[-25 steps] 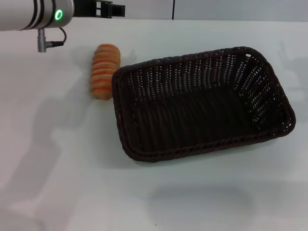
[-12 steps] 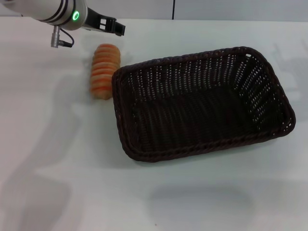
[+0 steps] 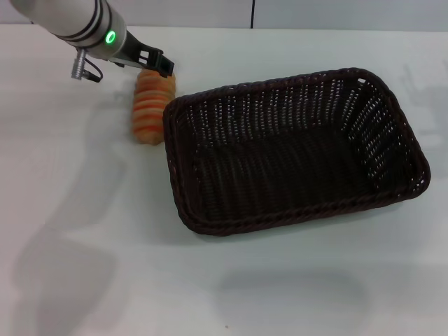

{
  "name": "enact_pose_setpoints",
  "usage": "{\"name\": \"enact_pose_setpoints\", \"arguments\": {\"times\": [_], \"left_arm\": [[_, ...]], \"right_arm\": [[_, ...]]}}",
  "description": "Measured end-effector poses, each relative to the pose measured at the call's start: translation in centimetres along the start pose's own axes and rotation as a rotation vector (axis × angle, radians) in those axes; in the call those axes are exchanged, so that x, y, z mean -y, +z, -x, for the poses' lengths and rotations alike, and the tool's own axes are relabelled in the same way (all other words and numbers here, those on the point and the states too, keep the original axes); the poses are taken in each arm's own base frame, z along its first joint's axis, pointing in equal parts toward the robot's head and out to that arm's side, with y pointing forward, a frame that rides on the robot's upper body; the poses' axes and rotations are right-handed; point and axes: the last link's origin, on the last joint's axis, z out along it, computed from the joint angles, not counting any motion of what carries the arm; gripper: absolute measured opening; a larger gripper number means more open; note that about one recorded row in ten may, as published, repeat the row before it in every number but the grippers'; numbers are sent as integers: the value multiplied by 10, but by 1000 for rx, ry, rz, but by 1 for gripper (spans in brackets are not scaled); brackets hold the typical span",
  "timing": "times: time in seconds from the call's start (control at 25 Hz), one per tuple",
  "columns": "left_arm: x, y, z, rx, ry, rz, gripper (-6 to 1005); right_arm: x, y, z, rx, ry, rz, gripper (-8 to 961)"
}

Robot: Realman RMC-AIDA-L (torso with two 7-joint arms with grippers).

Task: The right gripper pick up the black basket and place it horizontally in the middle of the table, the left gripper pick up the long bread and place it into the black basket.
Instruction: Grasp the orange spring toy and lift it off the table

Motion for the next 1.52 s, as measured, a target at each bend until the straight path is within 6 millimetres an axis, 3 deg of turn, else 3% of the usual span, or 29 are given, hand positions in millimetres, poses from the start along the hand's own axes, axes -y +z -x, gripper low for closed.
{"name": "enact_pose_setpoints", "arguments": {"times": [0.76,1.52], "left_arm": [[-5,16,6,44,23,-5,840],[-3,27,20,98,27,-6,744]], "right_arm": [[-4,0,2,5,6,8,785],[-12,6,6,17,10,31,784]]}}
